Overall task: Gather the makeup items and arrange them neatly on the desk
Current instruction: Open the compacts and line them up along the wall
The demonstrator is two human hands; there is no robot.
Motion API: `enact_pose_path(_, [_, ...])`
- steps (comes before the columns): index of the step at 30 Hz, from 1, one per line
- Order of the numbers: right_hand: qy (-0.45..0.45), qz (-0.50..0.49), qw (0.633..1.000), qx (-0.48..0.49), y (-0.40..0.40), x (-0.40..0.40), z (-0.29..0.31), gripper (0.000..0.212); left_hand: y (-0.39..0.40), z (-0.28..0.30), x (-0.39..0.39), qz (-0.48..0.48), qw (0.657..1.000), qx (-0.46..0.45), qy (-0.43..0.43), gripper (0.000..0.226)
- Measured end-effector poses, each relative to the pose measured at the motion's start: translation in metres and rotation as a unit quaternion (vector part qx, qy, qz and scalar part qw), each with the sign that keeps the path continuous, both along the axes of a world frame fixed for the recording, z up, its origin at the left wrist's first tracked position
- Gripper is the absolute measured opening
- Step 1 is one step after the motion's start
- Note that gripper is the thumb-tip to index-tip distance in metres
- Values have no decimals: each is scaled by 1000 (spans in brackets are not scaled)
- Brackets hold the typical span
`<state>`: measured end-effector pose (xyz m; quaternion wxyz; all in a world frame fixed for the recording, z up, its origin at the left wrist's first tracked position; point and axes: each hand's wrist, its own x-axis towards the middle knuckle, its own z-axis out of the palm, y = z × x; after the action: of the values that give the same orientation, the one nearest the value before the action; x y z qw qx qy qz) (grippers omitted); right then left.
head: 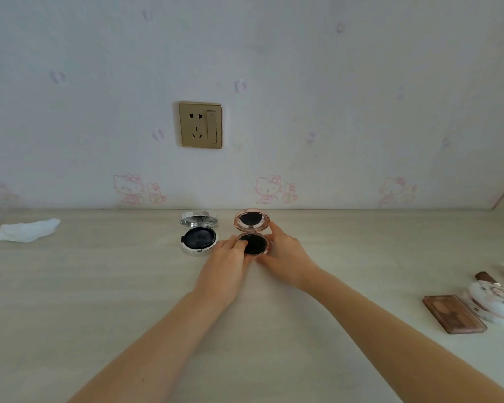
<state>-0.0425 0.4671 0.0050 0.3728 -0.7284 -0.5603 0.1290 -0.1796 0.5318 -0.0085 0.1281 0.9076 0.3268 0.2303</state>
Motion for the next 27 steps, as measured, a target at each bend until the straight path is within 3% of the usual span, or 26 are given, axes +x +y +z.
enact_pose_path(11, [-30, 12, 999, -33, 11, 8, -1, 67, 6, -1, 13, 39, 999, 8, 5, 34])
enact_pose_path(17, [-37, -23, 997, -65, 3, 2, 4, 53, -1, 2, 10, 33, 999, 20, -6, 40])
enact_pose_path(21, [-113, -21, 988, -100, -23, 2, 14, 52, -17, 7, 4, 14, 999, 48, -18, 50])
enact_pose_path(27, [-187, -39, 975, -114, -87, 8, 30, 56, -54, 17, 4, -10, 998, 47, -28, 45])
